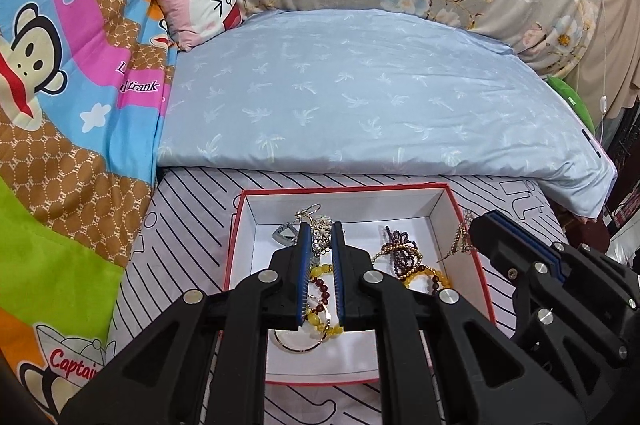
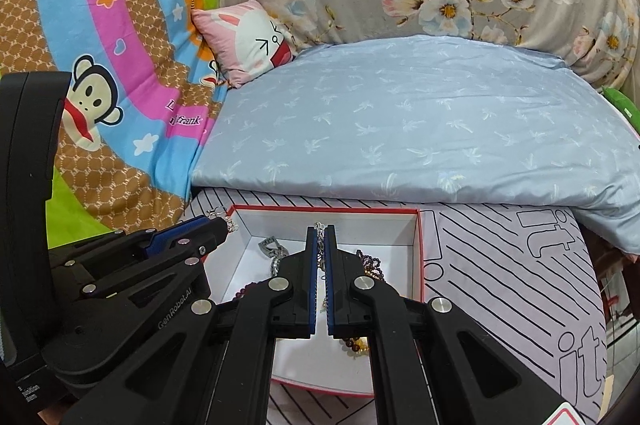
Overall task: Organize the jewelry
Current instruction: 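Carry both silver pendants over the red box, then lower the pendants into the red box and open both grippers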
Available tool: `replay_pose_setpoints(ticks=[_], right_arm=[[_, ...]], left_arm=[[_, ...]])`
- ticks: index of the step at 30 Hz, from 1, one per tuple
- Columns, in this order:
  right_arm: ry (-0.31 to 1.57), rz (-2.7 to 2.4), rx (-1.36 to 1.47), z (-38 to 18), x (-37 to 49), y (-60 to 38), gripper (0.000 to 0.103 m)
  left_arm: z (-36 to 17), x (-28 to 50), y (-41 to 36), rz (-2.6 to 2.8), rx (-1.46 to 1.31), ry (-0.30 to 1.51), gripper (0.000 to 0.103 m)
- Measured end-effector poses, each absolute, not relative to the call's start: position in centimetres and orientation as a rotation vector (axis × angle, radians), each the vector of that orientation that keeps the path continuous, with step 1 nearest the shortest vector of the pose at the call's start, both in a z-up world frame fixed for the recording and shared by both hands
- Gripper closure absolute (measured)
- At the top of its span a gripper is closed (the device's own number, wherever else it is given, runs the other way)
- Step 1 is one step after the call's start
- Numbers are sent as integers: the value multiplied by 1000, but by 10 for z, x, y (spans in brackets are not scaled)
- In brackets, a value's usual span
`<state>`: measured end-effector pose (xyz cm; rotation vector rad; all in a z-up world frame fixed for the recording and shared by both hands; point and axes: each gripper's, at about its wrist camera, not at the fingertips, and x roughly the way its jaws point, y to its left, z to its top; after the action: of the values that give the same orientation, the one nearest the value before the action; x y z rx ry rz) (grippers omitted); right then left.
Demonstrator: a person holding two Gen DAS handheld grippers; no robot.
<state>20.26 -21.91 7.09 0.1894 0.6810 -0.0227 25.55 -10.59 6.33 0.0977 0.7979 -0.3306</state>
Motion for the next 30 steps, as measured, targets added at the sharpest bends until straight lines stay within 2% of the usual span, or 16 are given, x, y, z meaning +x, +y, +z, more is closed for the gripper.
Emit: replay_pose_setpoints(ticks=[30], right_arm=[[775,-55,178,24,237,-233,98]], left_arm=[[13,291,-119,-306,123,865,93]])
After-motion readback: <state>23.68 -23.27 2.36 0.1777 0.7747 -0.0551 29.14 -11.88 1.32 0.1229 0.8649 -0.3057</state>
